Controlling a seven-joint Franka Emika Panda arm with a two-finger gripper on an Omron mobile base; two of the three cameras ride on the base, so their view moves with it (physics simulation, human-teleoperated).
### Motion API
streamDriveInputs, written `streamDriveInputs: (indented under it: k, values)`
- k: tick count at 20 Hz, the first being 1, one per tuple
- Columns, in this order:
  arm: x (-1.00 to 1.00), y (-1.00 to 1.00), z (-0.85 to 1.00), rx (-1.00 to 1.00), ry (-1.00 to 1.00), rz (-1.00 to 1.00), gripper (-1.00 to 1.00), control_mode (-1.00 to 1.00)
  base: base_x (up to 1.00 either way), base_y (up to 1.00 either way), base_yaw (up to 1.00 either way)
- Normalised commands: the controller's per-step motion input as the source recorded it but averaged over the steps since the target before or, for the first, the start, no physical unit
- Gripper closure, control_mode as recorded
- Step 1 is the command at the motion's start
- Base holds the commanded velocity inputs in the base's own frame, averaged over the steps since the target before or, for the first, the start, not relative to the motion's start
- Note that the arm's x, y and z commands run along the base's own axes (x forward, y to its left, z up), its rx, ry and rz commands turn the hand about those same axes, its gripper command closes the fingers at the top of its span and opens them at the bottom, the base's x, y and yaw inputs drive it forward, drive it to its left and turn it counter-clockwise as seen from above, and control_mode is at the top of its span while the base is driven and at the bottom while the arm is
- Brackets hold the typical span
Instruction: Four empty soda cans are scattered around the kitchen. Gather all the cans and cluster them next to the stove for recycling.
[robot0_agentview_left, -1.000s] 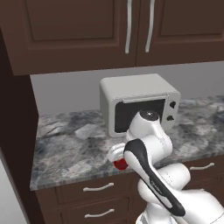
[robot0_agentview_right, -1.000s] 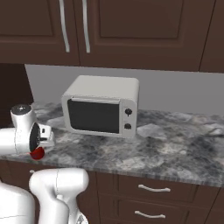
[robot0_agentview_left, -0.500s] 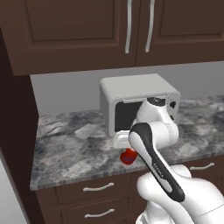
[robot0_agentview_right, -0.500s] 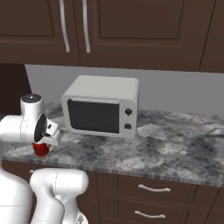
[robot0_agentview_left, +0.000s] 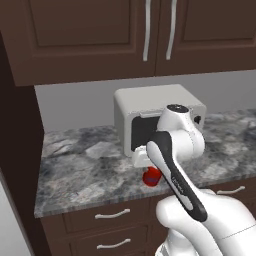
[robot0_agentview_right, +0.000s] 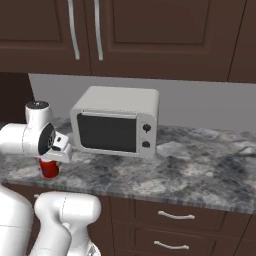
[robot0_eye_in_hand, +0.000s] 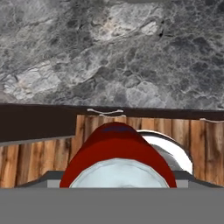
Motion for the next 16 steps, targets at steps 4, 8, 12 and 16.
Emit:
streamDriveInputs:
  k: [4,8,12,16]
  values:
    - [-0.09,-0.72,0.0,0.0,0.0,0.13,1.0,-1.0,0.0,0.0,0.0]
    - [0.0,-0.44,0.0,0.0,0.01,0.01,1.0,-1.0,0.0,0.0,0.0]
    - [0.0,-0.24,0.0,0.0,0.08,-0.01,1.0,-1.0,0.0,0.0,0.0]
    - [0.0,-0.03,-0.02,-0.06,0.05,-0.01,1.0,-1.0,0.0,0.0,0.0]
